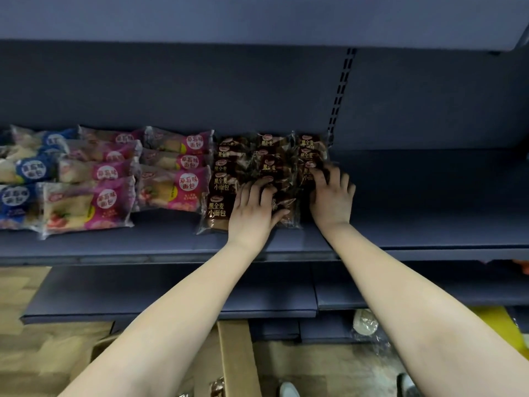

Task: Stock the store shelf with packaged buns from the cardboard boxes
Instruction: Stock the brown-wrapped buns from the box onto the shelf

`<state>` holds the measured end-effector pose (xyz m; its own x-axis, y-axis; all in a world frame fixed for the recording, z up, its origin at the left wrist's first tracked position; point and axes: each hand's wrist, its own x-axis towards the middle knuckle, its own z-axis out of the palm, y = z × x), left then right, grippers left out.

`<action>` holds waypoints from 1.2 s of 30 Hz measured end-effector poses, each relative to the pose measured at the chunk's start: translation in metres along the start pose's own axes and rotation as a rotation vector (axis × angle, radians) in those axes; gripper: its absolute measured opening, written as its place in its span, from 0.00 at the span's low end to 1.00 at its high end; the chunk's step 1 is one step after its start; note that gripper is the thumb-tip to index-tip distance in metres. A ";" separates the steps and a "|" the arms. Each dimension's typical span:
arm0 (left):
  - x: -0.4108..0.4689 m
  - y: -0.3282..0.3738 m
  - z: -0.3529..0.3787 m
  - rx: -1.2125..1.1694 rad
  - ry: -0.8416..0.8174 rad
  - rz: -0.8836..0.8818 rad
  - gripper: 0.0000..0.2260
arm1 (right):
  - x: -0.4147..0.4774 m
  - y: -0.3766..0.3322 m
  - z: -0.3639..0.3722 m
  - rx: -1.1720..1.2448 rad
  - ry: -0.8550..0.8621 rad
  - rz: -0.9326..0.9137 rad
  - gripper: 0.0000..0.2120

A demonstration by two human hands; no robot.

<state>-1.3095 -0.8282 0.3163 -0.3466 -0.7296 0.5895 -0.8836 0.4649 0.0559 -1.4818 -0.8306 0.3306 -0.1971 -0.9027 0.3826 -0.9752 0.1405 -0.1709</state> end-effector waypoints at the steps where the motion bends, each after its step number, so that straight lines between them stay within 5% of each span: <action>1: 0.000 0.000 0.000 -0.021 0.004 0.015 0.21 | 0.000 0.000 0.000 0.000 0.010 -0.003 0.26; 17: 0.003 0.005 -0.009 -0.119 -0.115 -0.071 0.27 | 0.031 -0.008 -0.018 0.102 0.197 -0.033 0.22; 25: 0.002 0.004 -0.012 -0.136 -0.100 -0.065 0.26 | 0.075 -0.046 -0.021 0.026 -0.337 -0.287 0.21; 36: 0.003 0.005 -0.010 -0.160 -0.105 -0.073 0.26 | 0.077 -0.060 -0.031 0.049 -0.175 -0.345 0.10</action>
<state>-1.3112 -0.8229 0.3264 -0.3219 -0.8085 0.4927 -0.8490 0.4768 0.2278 -1.4413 -0.8961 0.3987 0.1654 -0.9499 0.2652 -0.9745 -0.1989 -0.1044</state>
